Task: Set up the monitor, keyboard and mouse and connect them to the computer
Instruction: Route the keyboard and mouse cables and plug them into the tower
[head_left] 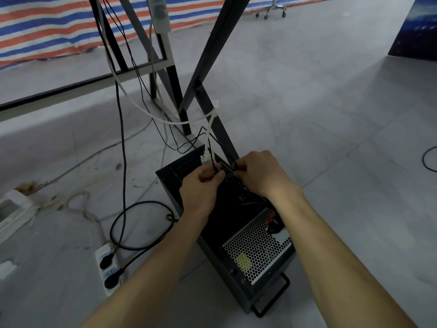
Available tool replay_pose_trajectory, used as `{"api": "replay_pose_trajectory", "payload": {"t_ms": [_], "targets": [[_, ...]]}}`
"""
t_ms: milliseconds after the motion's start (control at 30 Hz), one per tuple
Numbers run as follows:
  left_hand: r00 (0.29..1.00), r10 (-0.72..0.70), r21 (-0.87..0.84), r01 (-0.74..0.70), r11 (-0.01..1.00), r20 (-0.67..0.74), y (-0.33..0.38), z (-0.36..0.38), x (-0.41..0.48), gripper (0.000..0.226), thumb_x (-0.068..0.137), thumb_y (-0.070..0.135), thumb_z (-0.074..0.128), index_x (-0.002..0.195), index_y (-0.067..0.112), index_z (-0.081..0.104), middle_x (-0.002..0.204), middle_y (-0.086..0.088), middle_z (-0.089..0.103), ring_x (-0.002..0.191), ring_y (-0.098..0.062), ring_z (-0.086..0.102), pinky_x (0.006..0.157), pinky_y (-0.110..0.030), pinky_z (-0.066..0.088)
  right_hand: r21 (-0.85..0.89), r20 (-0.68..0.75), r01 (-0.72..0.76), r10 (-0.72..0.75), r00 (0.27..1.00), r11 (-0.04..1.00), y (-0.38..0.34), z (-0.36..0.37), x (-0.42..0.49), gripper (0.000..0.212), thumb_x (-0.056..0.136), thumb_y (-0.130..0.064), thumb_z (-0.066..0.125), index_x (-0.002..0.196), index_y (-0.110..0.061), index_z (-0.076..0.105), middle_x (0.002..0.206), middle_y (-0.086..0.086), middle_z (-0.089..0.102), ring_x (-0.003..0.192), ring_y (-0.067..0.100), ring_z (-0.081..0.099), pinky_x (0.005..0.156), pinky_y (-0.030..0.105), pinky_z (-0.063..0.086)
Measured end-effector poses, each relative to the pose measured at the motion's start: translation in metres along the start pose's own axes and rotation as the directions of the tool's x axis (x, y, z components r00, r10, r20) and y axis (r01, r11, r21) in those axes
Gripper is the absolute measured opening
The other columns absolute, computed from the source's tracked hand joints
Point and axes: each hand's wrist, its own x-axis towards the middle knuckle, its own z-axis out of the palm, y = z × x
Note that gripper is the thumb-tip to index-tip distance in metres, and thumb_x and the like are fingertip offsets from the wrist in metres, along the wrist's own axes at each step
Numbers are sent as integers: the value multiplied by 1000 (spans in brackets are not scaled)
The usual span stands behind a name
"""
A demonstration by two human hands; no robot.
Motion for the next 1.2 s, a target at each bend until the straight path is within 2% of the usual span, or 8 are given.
{"api": "replay_pose_trajectory", "payload": {"t_ms": [200, 433, 600, 733, 833, 1033, 1133, 1200], "targets": [[1000, -5, -3, 5, 1000, -23, -2, -1, 0, 21, 85, 19, 79, 101, 32, 76, 96, 13, 75, 93, 3, 68, 96, -29, 55, -73, -69, -33, 28, 997, 997, 4, 4, -2, 20, 96, -33, 60, 102, -22, 76, 96, 10, 70, 87, 28, 66, 68, 28, 49], [1000, -23, -4, 23, 1000, -19, -1, 0, 1, 24, 85, 18, 78, 108, 25, 76, 99, 12, 75, 93, 3, 68, 95, -26, 55, -77, 13, 30, -29, 999, 997, -2, -4, -3, 18, 95, -31, 64, 106, -26, 77, 95, 11, 69, 86, 27, 65, 66, 25, 44], [1000, -23, 8, 24, 1000, -14, -1, -2, 1, 21, 85, 21, 78, 102, 32, 75, 99, 11, 74, 95, -1, 68, 97, -30, 54, 55, -45, 9, -7, 999, 998, 1, -3, -8, 17, 94, -28, 64, 101, -22, 78, 93, 5, 74, 88, 21, 67, 81, 33, 56], [1000, -23, 10, 23, 1000, -1, -4, -3, -1, 21, 85, 23, 78, 104, 32, 75, 97, 9, 75, 95, -5, 70, 96, -34, 55, 122, -81, -8, 18, 997, 992, 12, -2, -17, 16, 94, -29, 64, 103, -25, 77, 92, -1, 75, 79, 11, 66, 69, 15, 50], [999, -10, 52, 12, 999, -30, -4, -4, -3, 25, 86, 24, 77, 111, 25, 75, 98, 10, 74, 95, -3, 68, 97, -33, 55, 67, -47, 27, -23, 999, 997, 8, -2, -18, 19, 96, -29, 63, 108, -24, 76, 100, 2, 75, 91, 18, 67, 83, 31, 54], [996, 11, 93, -2, 996, -88, -2, -3, -4, 22, 86, 23, 76, 108, 26, 76, 93, 17, 72, 91, 3, 66, 96, -31, 54, 27, -42, 30, -29, 999, 999, 4, -3, -10, 18, 93, -32, 65, 105, -25, 77, 99, 3, 75, 94, 21, 68, 83, 31, 54], [991, 22, 88, -10, 996, -133, -4, -3, -3, 21, 88, 22, 75, 109, 22, 75, 94, 15, 72, 90, 4, 65, 95, -30, 54, 99, -106, 13, -2, 994, 995, 5, -1, -11, 17, 95, -29, 62, 101, -23, 77, 94, 3, 75, 87, 21, 68, 81, 34, 56], [989, 22, 75, -11, 997, -149, -6, -2, -1, 20, 88, 22, 75, 107, 23, 74, 95, 13, 73, 91, 0, 67, 94, -32, 55, 144, -197, 15, 14, 980, 989, 4, 0, -9, 18, 96, -29, 60, 102, -23, 76, 94, 0, 75, 84, 17, 69, 79, 28, 55]]}}
